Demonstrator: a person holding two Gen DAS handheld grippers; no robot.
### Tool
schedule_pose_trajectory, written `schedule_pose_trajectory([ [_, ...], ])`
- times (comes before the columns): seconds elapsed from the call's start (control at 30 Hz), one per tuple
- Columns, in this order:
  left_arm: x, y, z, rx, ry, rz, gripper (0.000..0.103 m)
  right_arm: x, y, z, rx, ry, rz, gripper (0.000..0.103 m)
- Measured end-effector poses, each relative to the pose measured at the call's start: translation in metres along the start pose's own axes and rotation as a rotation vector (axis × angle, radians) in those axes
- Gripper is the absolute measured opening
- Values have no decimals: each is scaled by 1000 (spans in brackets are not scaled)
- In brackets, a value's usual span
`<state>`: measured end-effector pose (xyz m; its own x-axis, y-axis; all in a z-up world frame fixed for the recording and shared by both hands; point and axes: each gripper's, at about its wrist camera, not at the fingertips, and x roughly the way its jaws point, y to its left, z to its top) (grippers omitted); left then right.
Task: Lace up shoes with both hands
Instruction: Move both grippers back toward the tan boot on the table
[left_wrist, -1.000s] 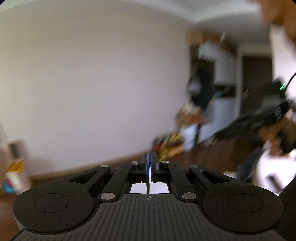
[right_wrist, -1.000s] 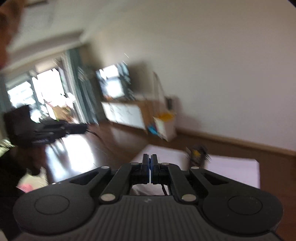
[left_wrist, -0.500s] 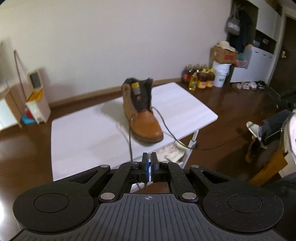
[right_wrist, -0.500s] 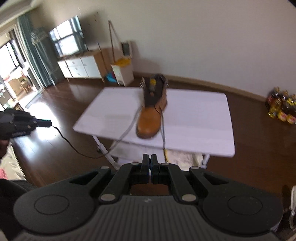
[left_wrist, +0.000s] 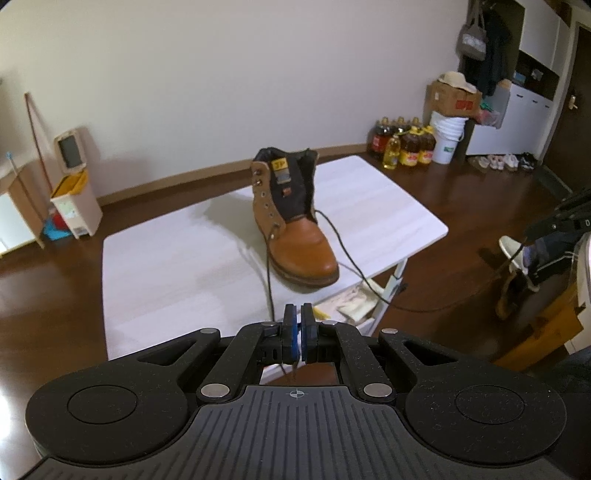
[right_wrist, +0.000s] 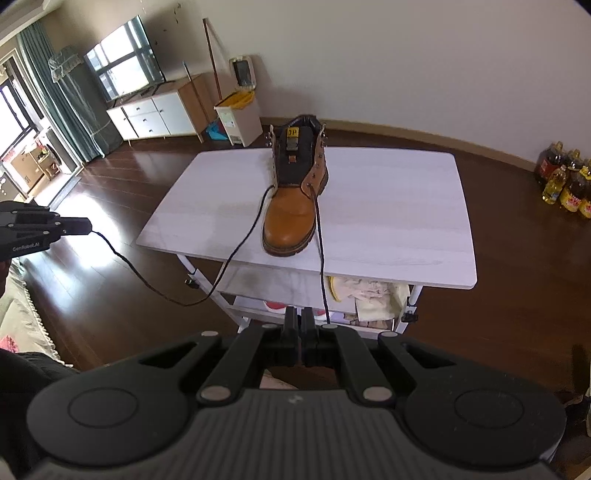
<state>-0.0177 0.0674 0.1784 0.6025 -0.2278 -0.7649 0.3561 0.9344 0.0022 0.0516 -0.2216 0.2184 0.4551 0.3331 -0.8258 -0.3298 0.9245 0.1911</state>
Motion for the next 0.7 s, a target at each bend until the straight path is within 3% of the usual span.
schedule_pose_trajectory([
  [0.27, 45, 9, -5, 1, 123, -48, 1, 38, -9, 10, -23, 165, 19, 2],
  [0.43, 65, 14, -6, -29, 155, -73, 1, 59, -14, 20, -24, 232, 36, 2],
  [0.6, 58, 29, 21, -12, 111, -47, 1, 60, -22, 48, -21, 187, 65, 2],
  [0.7, 49, 43, 53, 26, 37, 16, 1, 55, -29, 71, -42, 132, 65, 2],
])
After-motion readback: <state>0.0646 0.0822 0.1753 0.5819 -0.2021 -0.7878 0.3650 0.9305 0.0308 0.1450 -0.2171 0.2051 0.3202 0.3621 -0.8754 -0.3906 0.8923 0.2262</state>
